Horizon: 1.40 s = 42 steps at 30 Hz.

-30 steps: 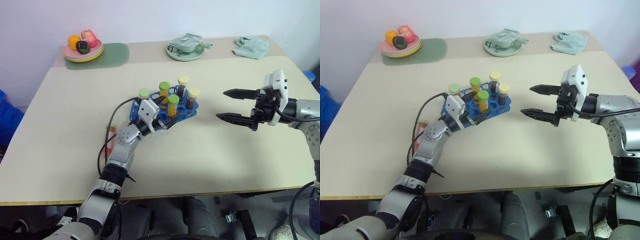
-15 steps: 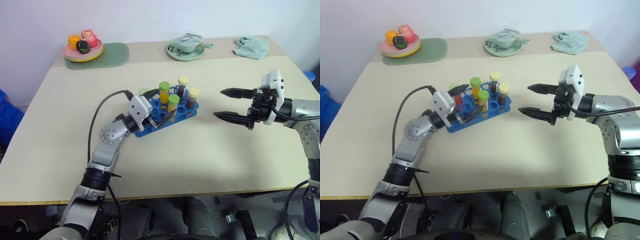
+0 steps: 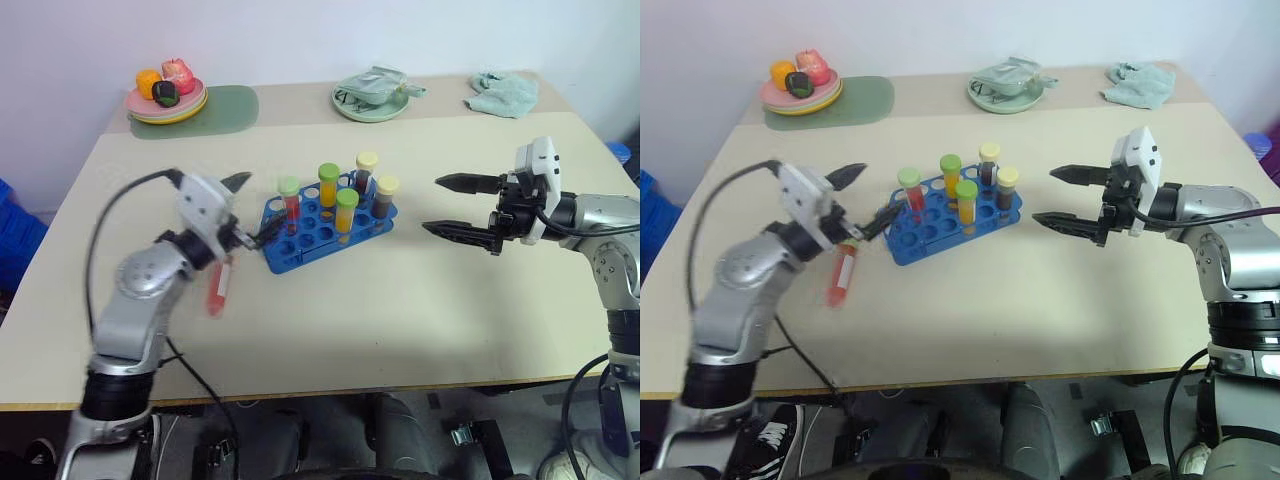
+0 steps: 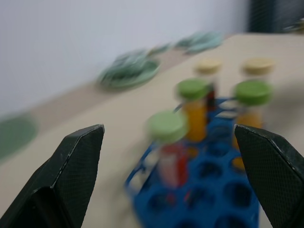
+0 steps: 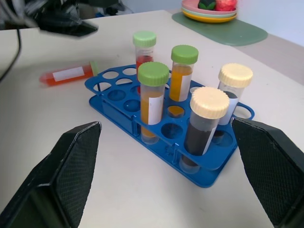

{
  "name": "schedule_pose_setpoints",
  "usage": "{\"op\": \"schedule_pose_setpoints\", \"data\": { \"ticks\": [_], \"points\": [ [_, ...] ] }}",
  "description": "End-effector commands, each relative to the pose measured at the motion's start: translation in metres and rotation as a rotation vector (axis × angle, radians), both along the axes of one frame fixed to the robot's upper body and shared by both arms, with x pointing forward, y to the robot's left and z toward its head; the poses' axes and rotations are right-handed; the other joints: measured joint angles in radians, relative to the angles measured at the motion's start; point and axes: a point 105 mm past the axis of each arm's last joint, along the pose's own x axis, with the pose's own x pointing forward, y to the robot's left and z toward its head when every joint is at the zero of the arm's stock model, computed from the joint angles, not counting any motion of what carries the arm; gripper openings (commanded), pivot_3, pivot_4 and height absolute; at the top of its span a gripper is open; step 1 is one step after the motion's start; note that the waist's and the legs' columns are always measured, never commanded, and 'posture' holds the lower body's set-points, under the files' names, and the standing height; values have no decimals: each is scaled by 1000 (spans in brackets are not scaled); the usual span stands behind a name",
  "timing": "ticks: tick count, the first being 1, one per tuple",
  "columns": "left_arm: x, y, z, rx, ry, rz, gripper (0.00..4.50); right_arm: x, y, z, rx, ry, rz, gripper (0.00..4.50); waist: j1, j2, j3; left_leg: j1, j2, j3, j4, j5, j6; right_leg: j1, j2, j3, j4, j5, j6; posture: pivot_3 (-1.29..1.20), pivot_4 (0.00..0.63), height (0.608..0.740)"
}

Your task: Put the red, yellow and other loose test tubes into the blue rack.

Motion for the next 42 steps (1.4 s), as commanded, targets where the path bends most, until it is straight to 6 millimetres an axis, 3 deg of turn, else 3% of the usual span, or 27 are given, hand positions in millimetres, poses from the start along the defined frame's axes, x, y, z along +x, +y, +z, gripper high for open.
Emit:
{"op": "schedule_pose_setpoints", "data": {
  "ticks": [1, 5, 10, 16, 19, 27, 31, 34, 42],
  "points": [
    [-12, 7, 21, -64, 98, 41, 4466, -2, 2, 11, 5, -51, 20, 4500, 1, 0, 0, 0, 0, 0, 0, 0, 0, 0, 0, 0, 0, 0, 0, 0, 150, 740],
    [-20, 19, 15, 86, 205, 220, 4466, -1, 4, 11, 10, -53, 27, 4500, -3, 0, 0, 0, 0, -1, 0, 0, 0, 0, 0, 0, 0, 0, 0, 0, 150, 740],
    [-24, 27, 2, 127, 379, 327, 4466, -1, 7, 10, 15, -51, 35, 4500, -2, 0, 0, 0, 0, -1, 0, 0, 0, 0, 0, 0, 1, 0, 0, 0, 150, 740],
    [-28, 54, -41, 26, 687, 314, 4466, -3, 7, 9, 13, -50, 34, 4500, -24, 0, 0, 0, 1, -1, -2, 0, -1, -4, 0, 0, 4, 0, 0, 0, 150, 740],
    [-29, 62, -44, 2, 765, 326, 4466, -3, 8, 9, 12, -49, 34, 4500, -25, 0, 0, 0, 1, -2, -1, 0, -2, -4, 0, 1, 4, 0, 0, 0, 150, 740],
    [-29, 61, -40, 0, 948, 321, 4466, -2, 11, 7, 15, -47, 41, 4500, -26, 0, 0, -1, 0, -2, -1, 0, -2, -6, 0, 1, 6, 0, 0, 0, 150, 740],
    [-34, 64, -53, -15, 1025, 390, 4466, -2, 12, 7, 13, -44, 44, 4500, -27, 0, 0, -1, 0, 0, -1, -1, -3, -9, 0, 1, 8, -1, -1, 0, 150, 740],
    [-31, 70, -60, -16, 1032, 464, 4466, -2, 12, 7, 12, -40, 45, 4500, -27, 0, 0, -1, 0, 1, -1, -1, -3, -9, 0, 1, 9, -1, -1, 0, 150, 740],
    [-19, 54, -72, -50, 1028, 521, 4466, -3, 13, 7, 12, -38, 47, 4500, -25, 0, 0, -1, 0, 1, -1, -1, -3, -8, 0, 1, 9, -1, -1, 0, 150, 740]
  ]
}}
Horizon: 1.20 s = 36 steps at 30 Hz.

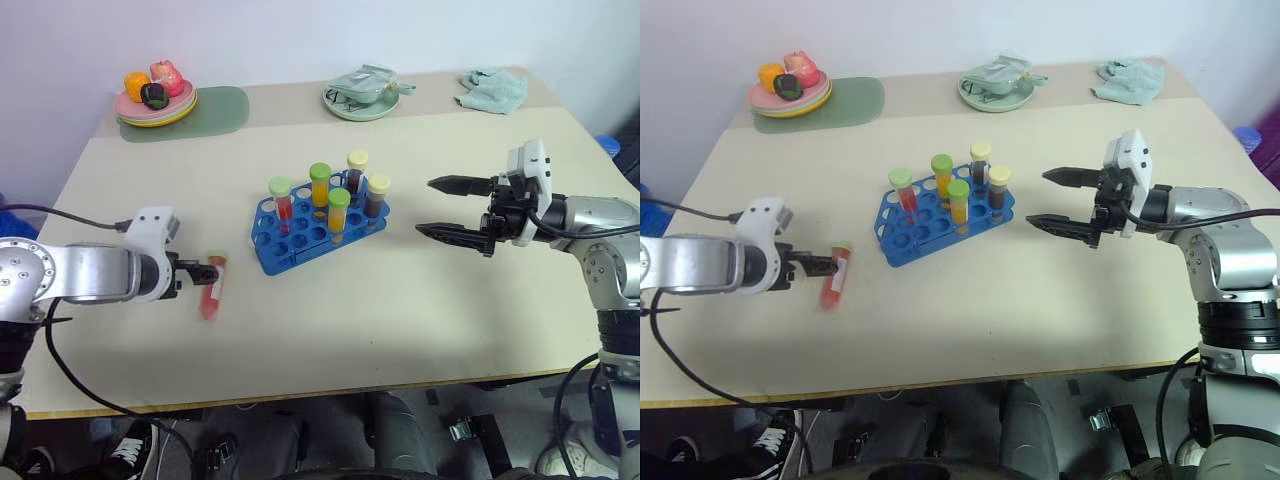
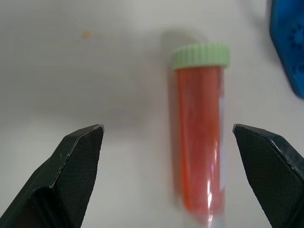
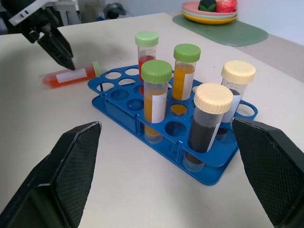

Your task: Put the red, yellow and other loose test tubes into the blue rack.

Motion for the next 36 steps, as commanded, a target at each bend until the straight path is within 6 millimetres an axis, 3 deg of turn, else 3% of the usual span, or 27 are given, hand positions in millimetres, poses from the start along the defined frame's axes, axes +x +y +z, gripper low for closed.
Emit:
{"op": "schedule_pose_setpoints", "data": {
  "ticks": [1, 18, 21, 26, 27, 31, 34, 36],
  "points": [
    [5, -9, 0, -27, -15, 17, 4466, -4, 5, 10, -6, -44, 23, 4500, 0, 0, 0, 0, 0, 0, 0, 0, 0, 0, 0, 0, 0, 0, 0, 0, 150, 740],
    [-11, -20, -14, -31, 5, -34, 4466, -3, 3, 11, -6, -42, 11, 4500, 1, 0, 0, 0, 0, 0, 0, 0, 0, 0, 0, 0, 0, 0, 0, 0, 150, 740],
    [-14, -16, -22, -33, 20, 20, 3660, -3, 2, 9, -11, -42, 8, 4500, 0, 0, 0, 0, 0, 0, 0, 0, 0, 0, 0, 0, 0, 0, 0, 0, 150, 740],
    [-12, -16, -21, -35, 9, 40, 1172, -3, 2, 10, -11, -41, 5, 4500, 4, 1, 0, 1, 0, 1, 0, 0, 0, 1, 0, 0, 0, 0, 0, 0, 150, 740],
    [-12, -16, -21, -37, 9, 46, 859, -3, 2, 10, -12, -42, 5, 4500, 3, 1, 0, 1, 0, 0, 0, 0, 0, 2, 0, 0, 0, 0, 0, 0, 150, 740],
    [-7, -14, -12, -45, -38, 99, 859, -3, 2, 10, -11, -44, 5, 4500, 3, 1, 0, 1, 0, 0, 0, 0, 0, 2, 0, 0, 0, 0, 0, 0, 150, 740],
    [0, -7, 8, -22, -120, 143, 859, -3, 1, 10, -11, -46, 2, 4500, 2, 0, 0, 1, 0, 0, 0, 0, 0, 2, 0, 0, 0, 0, 0, 0, 150, 740],
    [9, 1, 31, 100, -282, 115, 859, -3, 0, 10, -11, -47, 0, 4500, 0, 0, 0, 1, 0, 1, 0, 0, 0, 1, 0, 0, 0, 0, 0, 0, 150, 740]
  ]
}}
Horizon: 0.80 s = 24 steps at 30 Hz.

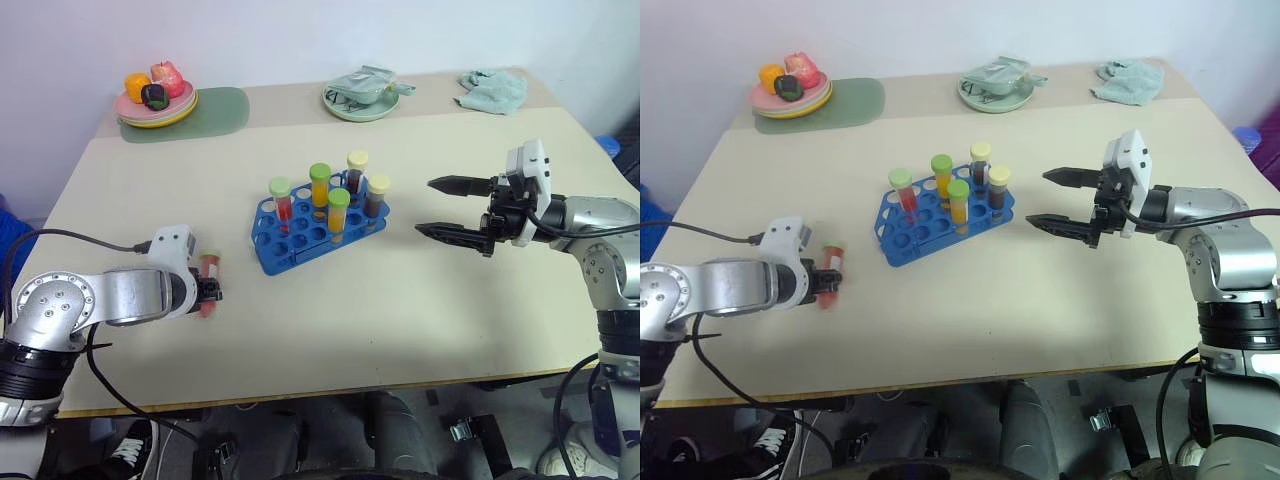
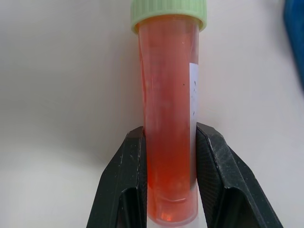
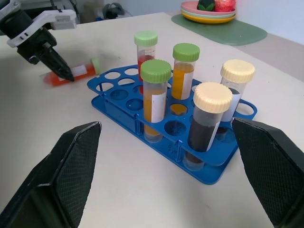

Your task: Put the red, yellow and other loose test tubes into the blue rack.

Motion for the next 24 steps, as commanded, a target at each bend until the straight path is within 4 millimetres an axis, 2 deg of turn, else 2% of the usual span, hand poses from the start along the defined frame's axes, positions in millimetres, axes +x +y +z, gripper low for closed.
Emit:
{"op": "schedule_pose_setpoints", "data": {
  "ticks": [1, 3, 5, 8, 12, 14, 16, 19, 24],
  "points": [
    [17, 16, 55, 154, -302, 9, 859, -3, 0, 10, -10, -49, 6, 4500, -1, 0, 0, 0, 0, 1, 0, 0, 0, 0, 0, 0, 0, 0, 0, 0, 150, 740],
    [20, 16, 69, 176, -433, 3, 859, -3, 0, 10, -9, -50, 4, 4500, -1, 0, 0, 0, 0, 2, -1, 0, 0, 0, 1, 0, 0, 0, 0, 0, 150, 740],
    [20, 0, 93, 32, -664, -86, 859, -2, 0, 10, -7, -53, 3, 4500, -1, 1, 0, 0, 0, 2, -1, 0, 0, 0, 0, 0, -1, 0, 0, 0, 150, 740],
    [15, -4, 110, 133, -870, -197, 859, -1, -1, 10, -4, -55, 1, 4500, -1, 0, 0, -1, 0, 5, -1, 0, 0, 0, 1, 0, -2, 0, 0, 0, 150, 740],
    [7, -26, 126, 187, -1183, -453, 859, 1, 1, 11, 1, -61, 0, 4500, 1, 1, 0, -1, 1, 6, -1, 0, 0, 0, 1, 0, -6, 0, 0, 0, 150, 740],
    [9, -34, 118, 190, -1239, -568, 859, 2, 1, 12, 7, -66, -1, 4500, 2, 1, 0, -1, 1, 7, -1, 0, 0, 2, 1, -1, -8, 1, -1, 0, 150, 740],
    [13, -38, 115, 218, -1288, -609, 859, 2, 1, 12, 7, -70, -4, 4500, 2, 1, 0, -1, 1, 7, -1, 0, 1, 2, 1, -1, -9, 1, -1, 0, 150, 740],
    [22, -61, 105, 225, -1345, -752, 859, 2, 2, 14, 6, -74, -3, 4500, 4, 0, 0, -2, 2, 6, 0, 0, 1, 2, 1, -2, -9, 2, -1, 0, 150, 740],
    [37, -86, 91, 176, -1404, -802, 859, 2, 1, 16, 3, -80, -10, 4500, 0, 0, -1, -3, 2, 6, 1, -1, 2, 2, 1, -2, -9, 3, -1, 0, 150, 740]
  ]
}}
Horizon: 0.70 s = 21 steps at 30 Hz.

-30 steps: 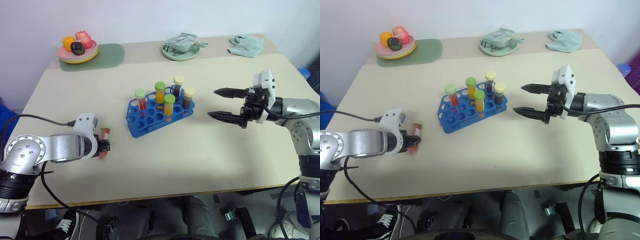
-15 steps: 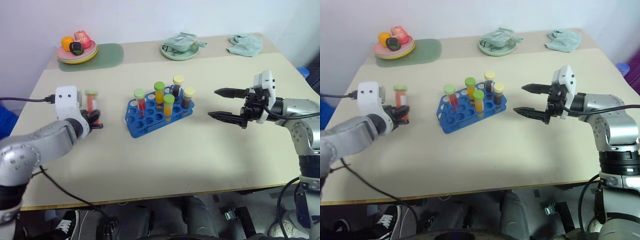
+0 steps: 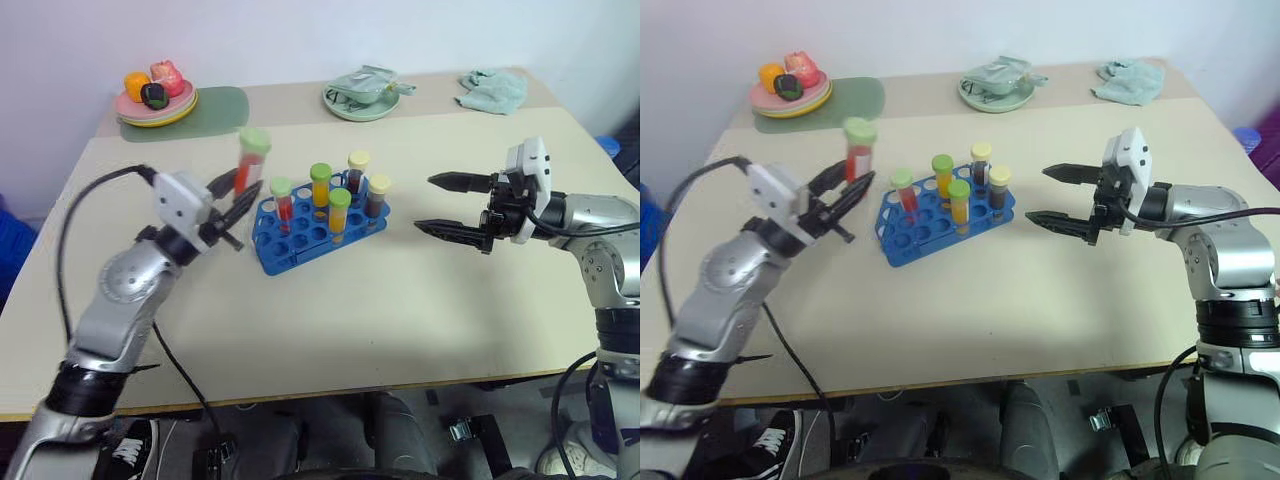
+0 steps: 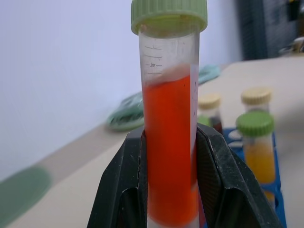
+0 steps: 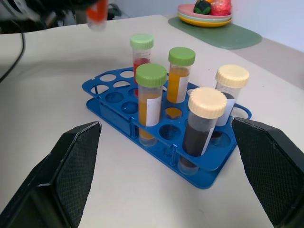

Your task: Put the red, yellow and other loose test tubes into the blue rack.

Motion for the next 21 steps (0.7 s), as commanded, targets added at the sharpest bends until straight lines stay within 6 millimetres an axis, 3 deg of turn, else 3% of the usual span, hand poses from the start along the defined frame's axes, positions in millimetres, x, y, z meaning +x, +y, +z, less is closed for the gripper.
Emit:
{"op": "schedule_pose_setpoints", "data": {
  "ticks": [1, 5, 21],
  "points": [
    [2, -17, -1, -4, -55, -56, 859, -2, 0, 13, 1, -54, 1, 4500, -1, 0, 0, 0, 0, 0, 0, 0, 0, 0, 0, 0, 0, 0, 0, 0, 150, 740],
    [-1, -37, -17, -8, -27, -110, 859, -4, -1, 14, 0, -57, -10, 4500, 0, 0, 0, -1, 0, 0, 0, 0, 0, -1, 0, 0, 0, 0, 0, 0, 150, 740],
    [4, -42, -52, 48, -16, -64, 859, -9, -10, 13, -15, -47, -39, 4500, 1, 0, 0, 0, 0, 0, 0, 0, 0, -1, 0, 0, 0, 0, 1, 0, 150, 740]
  ]
}}
